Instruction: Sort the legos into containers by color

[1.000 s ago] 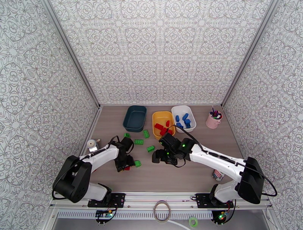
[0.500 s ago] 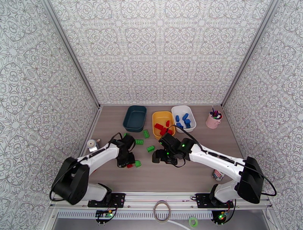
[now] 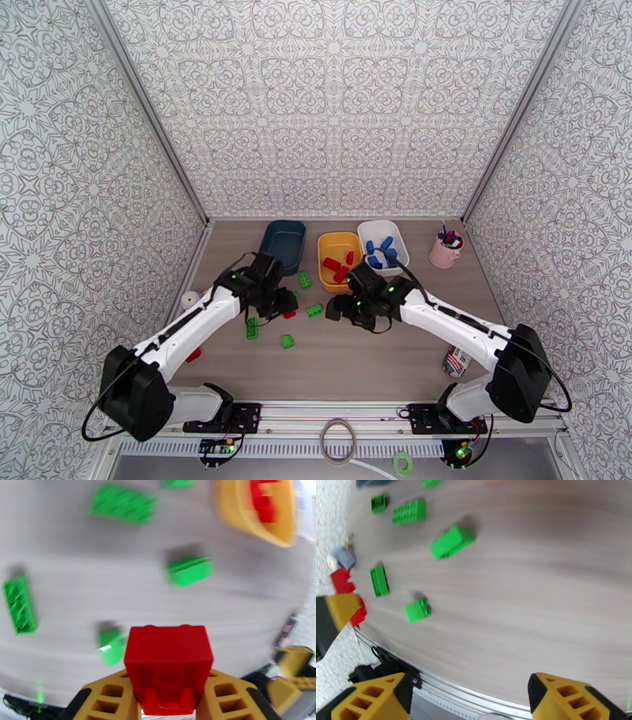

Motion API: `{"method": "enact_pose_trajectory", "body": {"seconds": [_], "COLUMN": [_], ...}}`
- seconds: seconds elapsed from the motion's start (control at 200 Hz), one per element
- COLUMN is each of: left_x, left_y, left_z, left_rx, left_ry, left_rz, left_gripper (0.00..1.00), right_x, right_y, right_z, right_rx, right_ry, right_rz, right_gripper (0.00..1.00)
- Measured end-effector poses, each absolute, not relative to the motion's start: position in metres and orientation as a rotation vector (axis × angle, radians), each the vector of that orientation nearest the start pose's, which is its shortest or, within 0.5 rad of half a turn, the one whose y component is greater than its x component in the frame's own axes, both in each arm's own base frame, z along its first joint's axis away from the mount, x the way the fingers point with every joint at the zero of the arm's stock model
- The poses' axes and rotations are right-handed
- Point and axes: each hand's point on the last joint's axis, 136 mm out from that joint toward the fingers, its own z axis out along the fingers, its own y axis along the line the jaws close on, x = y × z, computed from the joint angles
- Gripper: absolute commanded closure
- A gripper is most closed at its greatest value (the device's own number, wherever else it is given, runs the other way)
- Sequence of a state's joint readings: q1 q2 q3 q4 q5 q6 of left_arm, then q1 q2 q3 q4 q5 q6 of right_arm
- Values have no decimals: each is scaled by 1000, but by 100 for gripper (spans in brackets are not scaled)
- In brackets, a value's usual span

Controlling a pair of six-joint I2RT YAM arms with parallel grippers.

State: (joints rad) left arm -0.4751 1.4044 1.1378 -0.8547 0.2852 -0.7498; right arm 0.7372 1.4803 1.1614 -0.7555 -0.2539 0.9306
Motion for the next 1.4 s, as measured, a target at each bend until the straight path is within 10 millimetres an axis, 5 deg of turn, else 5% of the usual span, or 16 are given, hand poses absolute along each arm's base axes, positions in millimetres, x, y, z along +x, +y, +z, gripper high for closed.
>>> {"method": "enact_pose_trajectory", "body": {"seconds": [0.21,0.54,0.68,0.82,1.145,1.401], "left_x": [316,397,428,454,460,413], "left_y": [-247,-318,-336,-348,-331,-265], "left_z": [173,167,159,154,152,187], "left_rx": [-177,-80,-69,-46,-40,-117], "left_ry": [2792,2746,2724,2700,2717,2687], "left_rz": [-867,-1035,-1055,-1056,-935,-656], "left_gripper": [70,70,62,34,20,12], "right_x": [268,296,298,300,305,307], "right_y": [249,207,197,192,195,207], "right_z": [148,153,153,155,169,181], "right_rx": [306,434,465,479,431,359], "right_ry": [2853,2817,2822,2821,2797,2781], "right_rz": [817,782,767,762,788,820], "right_gripper": [18,18,18,18,18,18]}}
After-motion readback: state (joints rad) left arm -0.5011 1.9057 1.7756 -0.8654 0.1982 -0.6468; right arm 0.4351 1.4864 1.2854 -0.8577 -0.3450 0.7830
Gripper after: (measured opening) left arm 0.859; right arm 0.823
